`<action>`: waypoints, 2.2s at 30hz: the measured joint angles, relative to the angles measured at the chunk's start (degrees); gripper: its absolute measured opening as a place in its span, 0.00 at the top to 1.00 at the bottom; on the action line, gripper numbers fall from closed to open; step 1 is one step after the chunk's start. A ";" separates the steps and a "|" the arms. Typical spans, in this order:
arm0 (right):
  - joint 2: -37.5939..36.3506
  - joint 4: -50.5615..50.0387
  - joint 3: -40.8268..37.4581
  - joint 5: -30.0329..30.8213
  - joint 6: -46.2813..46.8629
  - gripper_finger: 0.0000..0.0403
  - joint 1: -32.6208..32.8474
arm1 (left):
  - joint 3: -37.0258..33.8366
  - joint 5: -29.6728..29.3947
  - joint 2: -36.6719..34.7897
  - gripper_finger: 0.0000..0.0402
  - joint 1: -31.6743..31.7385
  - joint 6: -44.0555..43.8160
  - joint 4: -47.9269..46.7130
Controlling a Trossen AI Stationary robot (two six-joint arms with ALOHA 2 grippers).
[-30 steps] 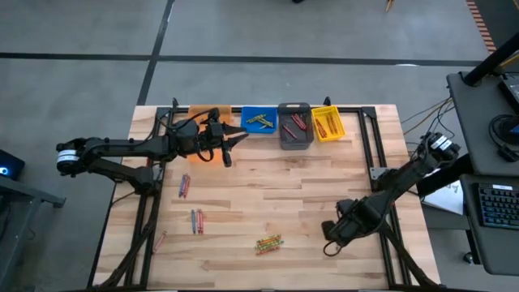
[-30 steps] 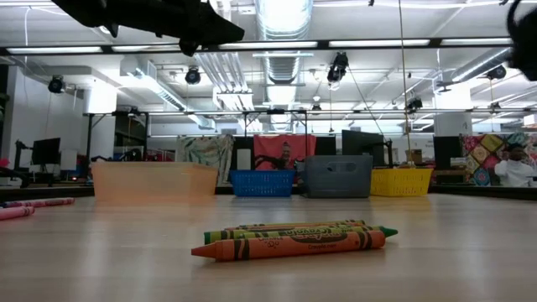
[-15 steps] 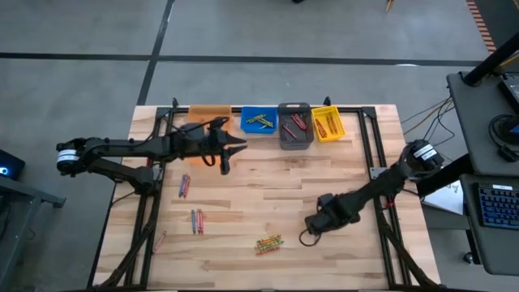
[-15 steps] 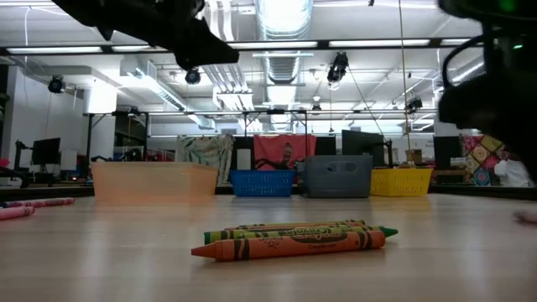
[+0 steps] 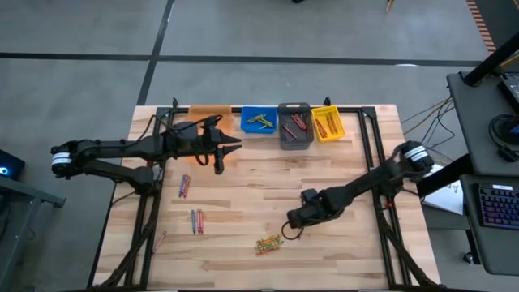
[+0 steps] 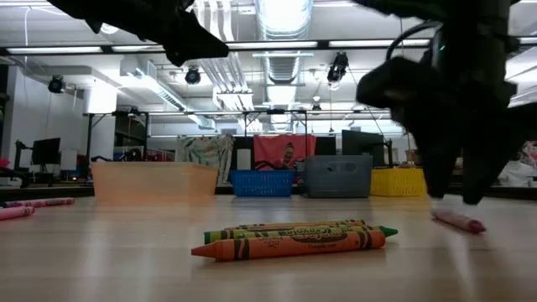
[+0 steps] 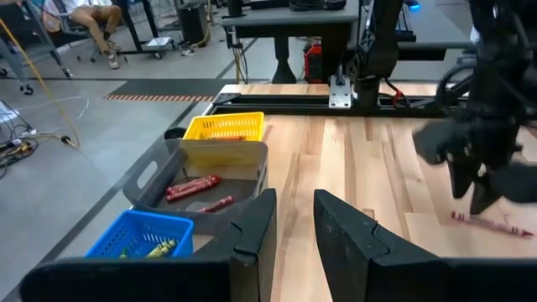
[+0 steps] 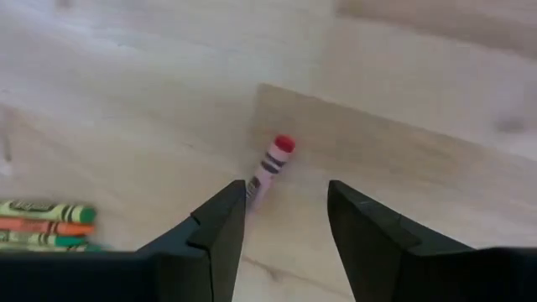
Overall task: Sort crayons
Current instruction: Put the red crayon into the black bin
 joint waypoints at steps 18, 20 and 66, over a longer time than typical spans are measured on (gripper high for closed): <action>17.26 -11.10 16.68 -1.06 -20.04 0.81 -3.44 | 0.00 -0.17 -5.53 0.84 -0.01 0.02 -8.50; 17.30 -11.21 17.08 -0.98 -22.18 0.89 -3.63 | 0.00 -0.17 -5.85 0.84 -0.01 0.02 -8.38; 5.78 8.54 19.04 1.52 -91.95 0.98 -62.65 | -0.02 -9.21 1.25 0.84 18.76 18.29 6.93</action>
